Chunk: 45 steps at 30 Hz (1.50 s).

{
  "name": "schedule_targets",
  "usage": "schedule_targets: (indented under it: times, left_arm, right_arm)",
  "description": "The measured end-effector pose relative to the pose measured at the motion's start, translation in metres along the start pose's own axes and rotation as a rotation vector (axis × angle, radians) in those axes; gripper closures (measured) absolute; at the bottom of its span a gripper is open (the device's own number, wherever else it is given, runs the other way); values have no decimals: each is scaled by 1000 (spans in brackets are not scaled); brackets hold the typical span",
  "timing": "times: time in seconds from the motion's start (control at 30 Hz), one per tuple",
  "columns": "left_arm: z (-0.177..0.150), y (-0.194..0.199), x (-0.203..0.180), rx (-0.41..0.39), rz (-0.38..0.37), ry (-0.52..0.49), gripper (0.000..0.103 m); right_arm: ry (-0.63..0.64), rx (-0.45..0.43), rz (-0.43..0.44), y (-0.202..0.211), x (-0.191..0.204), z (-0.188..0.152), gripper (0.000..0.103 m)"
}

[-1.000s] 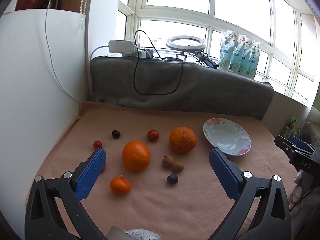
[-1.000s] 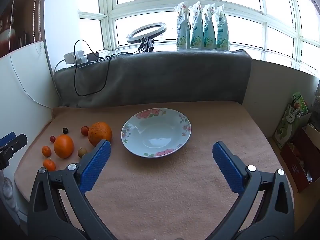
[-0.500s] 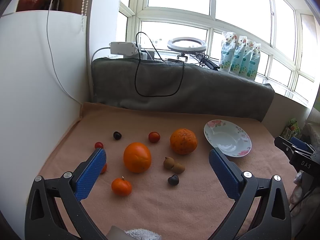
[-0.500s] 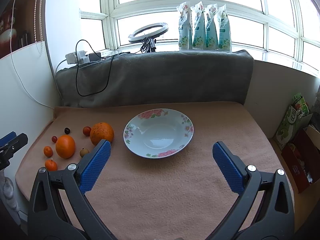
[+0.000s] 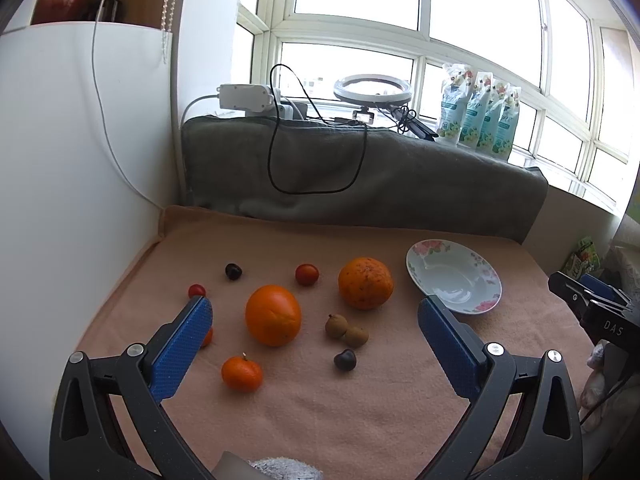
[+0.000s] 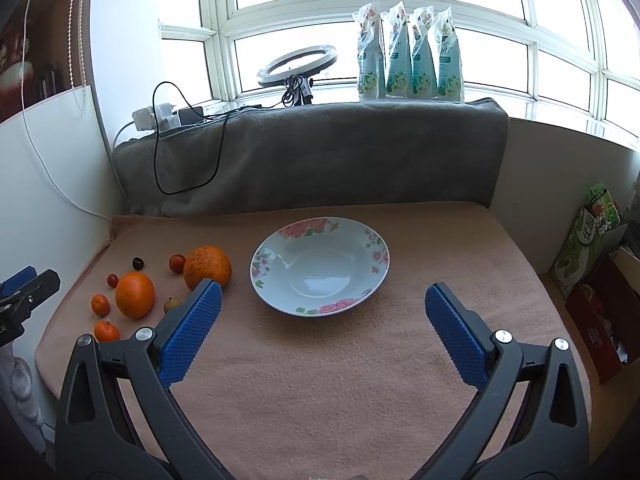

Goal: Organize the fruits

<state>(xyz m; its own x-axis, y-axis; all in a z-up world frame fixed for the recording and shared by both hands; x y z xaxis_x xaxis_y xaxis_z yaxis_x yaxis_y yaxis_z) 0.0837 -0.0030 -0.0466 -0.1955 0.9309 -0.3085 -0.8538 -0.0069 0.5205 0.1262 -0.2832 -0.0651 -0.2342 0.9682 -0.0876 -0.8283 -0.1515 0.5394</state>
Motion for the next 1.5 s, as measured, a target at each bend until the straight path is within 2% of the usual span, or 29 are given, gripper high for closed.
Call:
schedule_targets:
  times: [1.5]
  left_arm:
    - [0,-9,4,20,1,7,1]
  right_arm:
    - [-15,20,26,-9,7,-4,0]
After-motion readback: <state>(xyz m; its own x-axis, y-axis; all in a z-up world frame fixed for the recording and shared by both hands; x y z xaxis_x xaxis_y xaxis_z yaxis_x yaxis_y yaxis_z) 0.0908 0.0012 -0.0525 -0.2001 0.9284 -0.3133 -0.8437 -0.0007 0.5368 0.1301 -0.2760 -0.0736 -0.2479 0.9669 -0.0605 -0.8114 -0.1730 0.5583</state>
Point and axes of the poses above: each gripper's, at about its wrist camera, not at the fingertips, and y roughly against the way its jaws point, x to its left, z to its top, the point moved 10 cm from there along -y, roughly the way its jaws point, and after that the axes turned 15 degrees about y, right-handed, at the moved point
